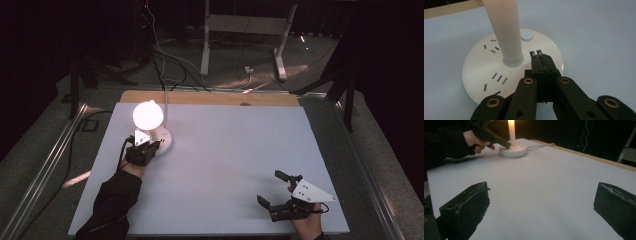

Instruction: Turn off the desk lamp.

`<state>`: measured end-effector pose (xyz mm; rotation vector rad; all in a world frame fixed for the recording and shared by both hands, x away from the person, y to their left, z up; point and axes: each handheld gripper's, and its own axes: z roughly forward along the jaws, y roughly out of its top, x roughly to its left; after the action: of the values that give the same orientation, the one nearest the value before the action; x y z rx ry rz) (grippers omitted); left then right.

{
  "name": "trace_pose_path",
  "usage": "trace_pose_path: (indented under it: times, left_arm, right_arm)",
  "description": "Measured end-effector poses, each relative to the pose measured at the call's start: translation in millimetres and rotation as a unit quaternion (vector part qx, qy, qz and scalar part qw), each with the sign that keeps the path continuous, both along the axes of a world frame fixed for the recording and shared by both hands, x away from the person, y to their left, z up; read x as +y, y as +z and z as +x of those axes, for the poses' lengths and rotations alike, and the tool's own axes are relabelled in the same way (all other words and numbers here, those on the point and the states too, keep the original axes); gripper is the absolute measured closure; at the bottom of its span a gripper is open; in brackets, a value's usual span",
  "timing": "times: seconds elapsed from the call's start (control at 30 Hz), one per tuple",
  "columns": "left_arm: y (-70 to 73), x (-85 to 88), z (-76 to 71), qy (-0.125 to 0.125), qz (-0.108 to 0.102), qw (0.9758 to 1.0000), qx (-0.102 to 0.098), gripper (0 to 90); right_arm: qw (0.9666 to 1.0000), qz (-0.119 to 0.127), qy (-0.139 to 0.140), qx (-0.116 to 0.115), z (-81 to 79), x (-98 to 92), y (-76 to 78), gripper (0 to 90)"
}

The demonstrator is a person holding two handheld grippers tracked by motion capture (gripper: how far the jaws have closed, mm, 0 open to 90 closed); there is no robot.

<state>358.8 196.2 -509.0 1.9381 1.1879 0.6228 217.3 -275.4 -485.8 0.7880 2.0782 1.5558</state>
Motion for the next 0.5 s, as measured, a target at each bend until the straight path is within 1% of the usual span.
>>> trace_pose_path:
  times: [0.03, 0.07, 0.13, 0.37, 0.5]
  left_arm:
    - [-0.1, 0.9, -0.7, -0.001, -0.002, 1.0000, -0.002, 90.0]
    - [1.8, 2.6, -1.0, 0.000, -0.015, 0.9999, -0.001, 90.0]
    - [3.9, 2.8, -0.9, -0.002, -0.014, 0.9999, 0.000, 90.0]
    - [16.6, 1.4, -4.0, -0.010, -0.026, 0.9995, -0.015, 90.0]
    - [16.8, 1.5, -3.9, -0.009, -0.026, 0.9995, -0.016, 90.0]
  right_arm:
    - [1.0000, 0.000, -0.001, 0.000, -0.1, -0.3, 0.2, 0.0]
    - [1.0000, 0.002, -0.002, 0.000, 0.0, -0.8, 0.2, 0.0]
    - [1.0000, 0.003, -0.002, 0.000, 0.7, -1.4, 0.0, 0.0]
    - [1.0000, 0.002, 0.000, 0.001, 0.5, -0.5, -0.2, 0.0]
    - [1.0000, 0.002, 0.000, 0.002, 0.7, -0.6, -0.4, 0.0]
